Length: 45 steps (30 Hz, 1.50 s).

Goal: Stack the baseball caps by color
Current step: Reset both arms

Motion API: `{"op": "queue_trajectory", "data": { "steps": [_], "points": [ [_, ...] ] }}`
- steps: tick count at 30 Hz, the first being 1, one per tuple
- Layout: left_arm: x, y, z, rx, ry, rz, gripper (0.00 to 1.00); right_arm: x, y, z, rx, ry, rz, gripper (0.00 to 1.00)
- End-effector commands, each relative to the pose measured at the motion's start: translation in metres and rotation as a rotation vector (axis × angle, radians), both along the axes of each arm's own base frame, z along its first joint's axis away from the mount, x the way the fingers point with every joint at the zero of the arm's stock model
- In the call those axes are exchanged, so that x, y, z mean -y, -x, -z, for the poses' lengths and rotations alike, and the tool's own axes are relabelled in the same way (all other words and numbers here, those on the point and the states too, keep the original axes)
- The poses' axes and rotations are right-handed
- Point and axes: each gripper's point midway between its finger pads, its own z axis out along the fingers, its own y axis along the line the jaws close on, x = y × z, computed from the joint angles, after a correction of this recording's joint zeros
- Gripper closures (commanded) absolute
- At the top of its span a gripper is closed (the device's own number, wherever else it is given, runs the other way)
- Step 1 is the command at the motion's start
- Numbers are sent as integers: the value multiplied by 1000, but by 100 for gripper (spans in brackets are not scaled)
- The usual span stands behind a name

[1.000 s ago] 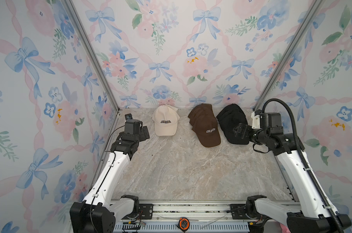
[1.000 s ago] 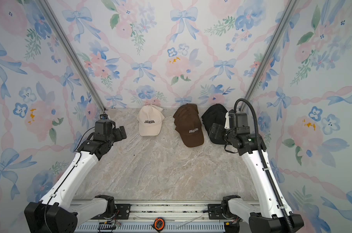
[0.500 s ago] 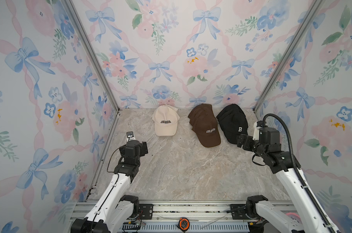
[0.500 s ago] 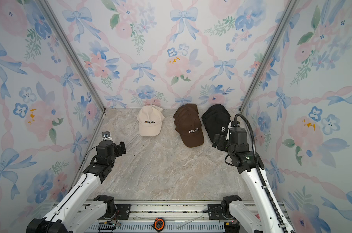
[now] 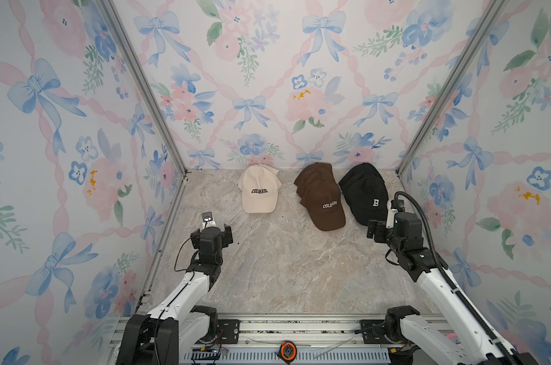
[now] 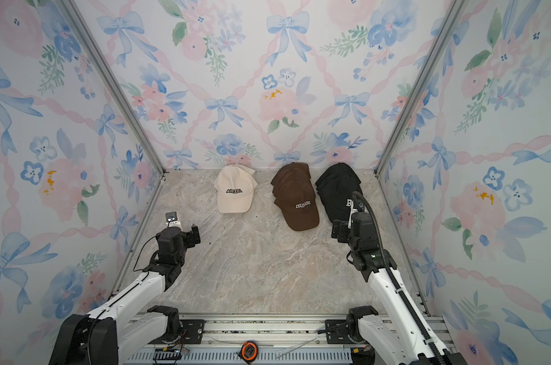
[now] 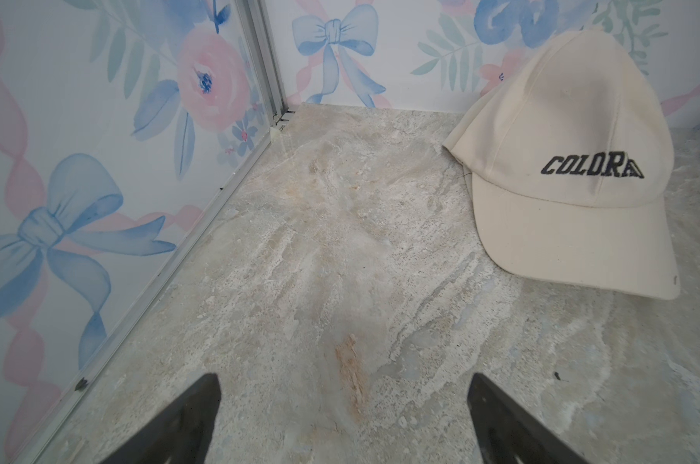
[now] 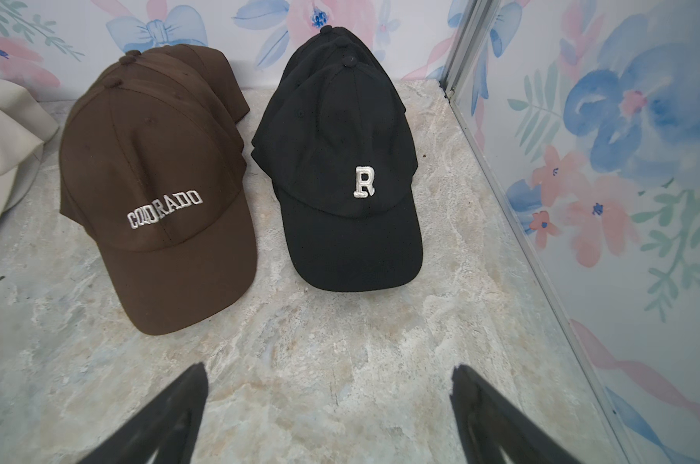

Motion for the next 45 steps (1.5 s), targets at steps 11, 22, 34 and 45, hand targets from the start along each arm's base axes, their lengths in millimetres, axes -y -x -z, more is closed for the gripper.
{"op": "queue_trajectory", "data": {
  "steps": [11,22,34,45],
  "points": [
    [-3,-16,11,123,63,28,2,12,-39,46,166,58,58,4],
    [11,-41,3,171,8,127,2,17,-61,71,189,55,41,4],
    [19,-52,23,170,-22,207,2,12,-85,94,241,37,-34,4],
    [19,-54,23,170,-11,216,2,12,-84,96,213,33,-38,4]
  ]
}}
